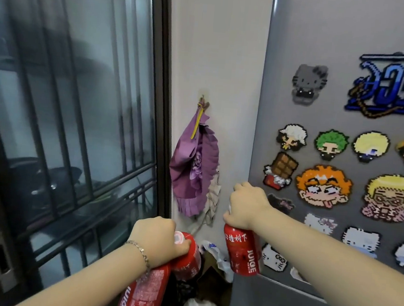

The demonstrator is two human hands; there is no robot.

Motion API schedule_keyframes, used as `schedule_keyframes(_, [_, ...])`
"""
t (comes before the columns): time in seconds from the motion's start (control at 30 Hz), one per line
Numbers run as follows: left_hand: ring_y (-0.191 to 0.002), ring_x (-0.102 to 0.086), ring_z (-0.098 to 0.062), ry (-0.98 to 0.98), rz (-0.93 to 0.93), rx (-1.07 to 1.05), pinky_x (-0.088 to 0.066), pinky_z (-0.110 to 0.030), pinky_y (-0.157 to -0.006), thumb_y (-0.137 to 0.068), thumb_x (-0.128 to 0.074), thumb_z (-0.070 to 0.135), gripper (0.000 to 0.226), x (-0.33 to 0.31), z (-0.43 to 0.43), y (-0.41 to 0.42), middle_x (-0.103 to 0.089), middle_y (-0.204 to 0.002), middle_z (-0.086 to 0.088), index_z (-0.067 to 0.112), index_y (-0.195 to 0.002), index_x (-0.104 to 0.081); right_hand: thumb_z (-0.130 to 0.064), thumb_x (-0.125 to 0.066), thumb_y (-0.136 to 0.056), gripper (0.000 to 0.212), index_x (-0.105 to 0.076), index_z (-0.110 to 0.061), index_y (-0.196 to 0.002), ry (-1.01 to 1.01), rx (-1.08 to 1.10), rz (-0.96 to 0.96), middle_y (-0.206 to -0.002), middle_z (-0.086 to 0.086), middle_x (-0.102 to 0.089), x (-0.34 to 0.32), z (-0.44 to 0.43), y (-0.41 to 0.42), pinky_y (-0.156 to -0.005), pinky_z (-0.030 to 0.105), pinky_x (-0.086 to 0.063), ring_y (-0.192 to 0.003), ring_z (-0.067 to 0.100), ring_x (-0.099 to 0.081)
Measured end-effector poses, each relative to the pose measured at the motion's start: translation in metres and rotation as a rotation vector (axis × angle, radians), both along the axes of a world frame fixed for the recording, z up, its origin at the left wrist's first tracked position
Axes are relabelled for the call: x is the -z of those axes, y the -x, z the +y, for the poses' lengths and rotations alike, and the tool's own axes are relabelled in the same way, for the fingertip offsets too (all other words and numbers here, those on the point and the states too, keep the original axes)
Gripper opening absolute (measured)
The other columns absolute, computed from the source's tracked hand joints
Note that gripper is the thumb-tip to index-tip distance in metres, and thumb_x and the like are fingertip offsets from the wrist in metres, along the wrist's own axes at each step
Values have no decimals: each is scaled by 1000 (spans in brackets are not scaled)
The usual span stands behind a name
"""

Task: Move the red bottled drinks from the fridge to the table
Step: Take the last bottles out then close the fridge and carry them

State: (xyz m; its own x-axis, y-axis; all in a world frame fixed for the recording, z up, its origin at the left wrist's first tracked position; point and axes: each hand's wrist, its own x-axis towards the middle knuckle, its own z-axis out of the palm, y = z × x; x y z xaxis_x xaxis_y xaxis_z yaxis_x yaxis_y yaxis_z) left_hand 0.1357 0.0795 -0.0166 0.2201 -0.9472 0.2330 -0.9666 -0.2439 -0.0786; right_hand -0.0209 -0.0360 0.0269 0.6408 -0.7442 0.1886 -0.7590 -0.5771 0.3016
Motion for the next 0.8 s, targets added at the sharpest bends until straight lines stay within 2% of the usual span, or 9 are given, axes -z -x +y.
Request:
schedule_keyframes(0.07, [-93, -63, -23, -8, -8, -49, -43, -29, -71, -84, -40, 63, 46, 2, 15, 7, -65, -93, -1, 18, -76, -48, -36, -44, -90, 39, -62, -8, -110, 5, -57, -17, -118, 11, -61, 1, 17, -2, -83, 32, -43, -111, 30, -57])
schedule_keyframes(0.13, [-93, -63, -24, -8, -18, -104, -42, -29, -70, -85, -39, 62, 47, 3, 34, 16, -66, -96, -3, 17, -77, -49, -33, -43, -89, 35, -63, -9, -104, 6, -142, -42, -112, 11, -65, 4, 34, -5, -80, 31, -44, -105, 30, -61])
schedule_keyframes(0.27, [-91, -63, -24, 0, -31, -263, -40, -29, -68, -86, -38, 59, 46, 8, 84, 40, -67, -95, -3, 17, -82, -55, -35, -44, -89, 34, -62, -10, -104, -32, -360, -123, -111, 9, -65, 16, 70, -6, -80, 32, -46, -106, 31, -60])
schedule_keyframes(0.4, [-79, -61, -22, 22, 12, -483, -38, -27, -63, -87, -39, 57, 43, 17, 145, 78, -64, -85, -3, 17, -78, -51, -39, -42, -91, 35, -58, -14, -108, -33, -618, -151, -114, 6, -64, 27, 114, -2, -78, 31, -43, -109, 30, -59])
schedule_keyframes(0.5, [-82, -62, -22, 17, 63, -686, -41, -27, -64, -89, -37, 58, 48, 29, 207, 119, -66, -88, -4, 15, -85, -58, -41, -42, -91, 36, -58, -15, -109, -76, -818, -148, -114, 6, -64, 37, 164, 6, -81, 31, -45, -109, 29, -60])
schedule_keyframes(0.6, [-85, -62, -25, -2, 93, -877, -37, -27, -64, -90, -38, 56, 42, 42, 279, 164, -67, -91, -6, 17, -81, -51, -42, -44, -90, 37, -60, -16, -111, -158, -998, -81, -117, 6, -64, 49, 230, 18, -85, 33, -46, -111, 28, -59])
schedule_keyframes(0.67, [-93, -63, -29, -29, 82, -981, -35, -27, -66, -90, -40, 55, 41, 52, 321, 193, -69, -98, -9, 18, -83, -54, -41, -46, -89, 37, -61, -16, -111, -192, -1100, -20, -117, 7, -64, 60, 275, 30, -85, 32, -46, -111, 29, -59])
schedule_keyframes(0.8, [-96, -63, -29, -97, 86, -1185, -34, -28, -66, -90, -40, 55, 43, 69, 424, 268, -68, -100, -9, 15, -88, -58, -36, -46, -89, 34, -58, -13, -111, -235, -1319, 76, -117, 12, -63, 86, 385, 66, -85, 34, -46, -110, 32, -58])
